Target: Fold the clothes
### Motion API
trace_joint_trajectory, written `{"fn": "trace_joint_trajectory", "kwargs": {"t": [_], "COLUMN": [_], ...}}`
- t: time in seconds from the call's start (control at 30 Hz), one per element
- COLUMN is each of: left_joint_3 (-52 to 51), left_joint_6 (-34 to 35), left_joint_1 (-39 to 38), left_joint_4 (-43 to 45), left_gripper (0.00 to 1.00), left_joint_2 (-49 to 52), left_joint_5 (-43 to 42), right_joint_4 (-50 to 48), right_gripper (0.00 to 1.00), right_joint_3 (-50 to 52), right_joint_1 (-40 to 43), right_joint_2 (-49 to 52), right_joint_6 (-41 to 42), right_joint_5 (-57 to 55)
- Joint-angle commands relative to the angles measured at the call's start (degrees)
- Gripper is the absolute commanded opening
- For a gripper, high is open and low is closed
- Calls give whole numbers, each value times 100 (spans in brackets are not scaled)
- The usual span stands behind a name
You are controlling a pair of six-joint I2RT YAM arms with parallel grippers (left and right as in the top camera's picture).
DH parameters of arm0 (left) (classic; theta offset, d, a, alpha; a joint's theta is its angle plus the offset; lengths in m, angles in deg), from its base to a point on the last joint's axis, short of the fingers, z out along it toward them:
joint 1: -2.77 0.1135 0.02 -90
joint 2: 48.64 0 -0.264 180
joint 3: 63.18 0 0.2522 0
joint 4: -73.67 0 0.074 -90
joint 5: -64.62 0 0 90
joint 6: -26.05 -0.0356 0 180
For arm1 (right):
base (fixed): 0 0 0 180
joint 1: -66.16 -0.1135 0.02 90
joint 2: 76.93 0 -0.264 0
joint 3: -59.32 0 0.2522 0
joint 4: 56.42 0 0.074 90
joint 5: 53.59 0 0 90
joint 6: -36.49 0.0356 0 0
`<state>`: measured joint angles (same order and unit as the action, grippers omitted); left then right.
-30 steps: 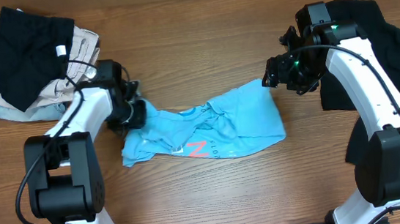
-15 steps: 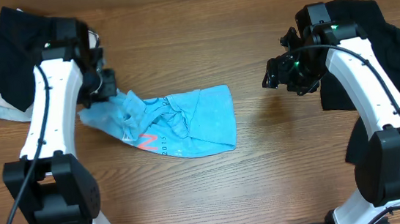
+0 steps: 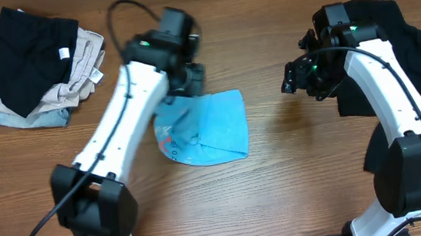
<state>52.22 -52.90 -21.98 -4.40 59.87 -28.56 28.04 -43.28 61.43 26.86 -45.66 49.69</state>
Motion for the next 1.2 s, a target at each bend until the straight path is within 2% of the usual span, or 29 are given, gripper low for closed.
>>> {"fn": "trace_joint_trajectory", "kwargs": {"t": [0.0, 0.1, 0.23, 0.4, 0.53, 0.7, 0.87, 0.97, 1.17], "left_joint_3": [153, 153, 153, 153, 540, 2249, 3773, 4054, 4052], "left_joint_6": [459, 592, 706, 745, 743, 680, 297, 160, 20], "left_joint_1": [-446, -785, -1126, -1353, -1255, -564, 374, 826, 1449], "left_joint_4": [236, 496, 789, 1346, 1305, 59, -1021, -1384, -1952], "left_gripper": [4, 4, 15, 62, 88, 97, 100, 100, 100], "left_joint_2": [262, 522, 872, 1080, 1064, 1062, 1062, 1062, 1075], "left_joint_5": [-146, -160, -343, -560, -562, -566, -562, -564, -542], "right_joint_4": [-9, -13, -81, -186, -177, -90, -7, -7, -160], "right_gripper": [73, 73, 73, 73, 73, 74, 75, 75, 79], "right_joint_3": [-125, -125, -127, -149, -232, -264, -188, -118, 85], "right_joint_1": [286, 546, 942, 1303, 1421, 1255, 461, -216, -1255], "right_joint_2": [-133, -133, -136, -136, -149, -210, -208, -208, -155], "right_joint_6": [-20, -35, -68, -131, -310, -588, -793, -780, -101], "right_joint_5": [-118, -26, 323, 752, 1069, 1316, 1386, 1379, 675]}}
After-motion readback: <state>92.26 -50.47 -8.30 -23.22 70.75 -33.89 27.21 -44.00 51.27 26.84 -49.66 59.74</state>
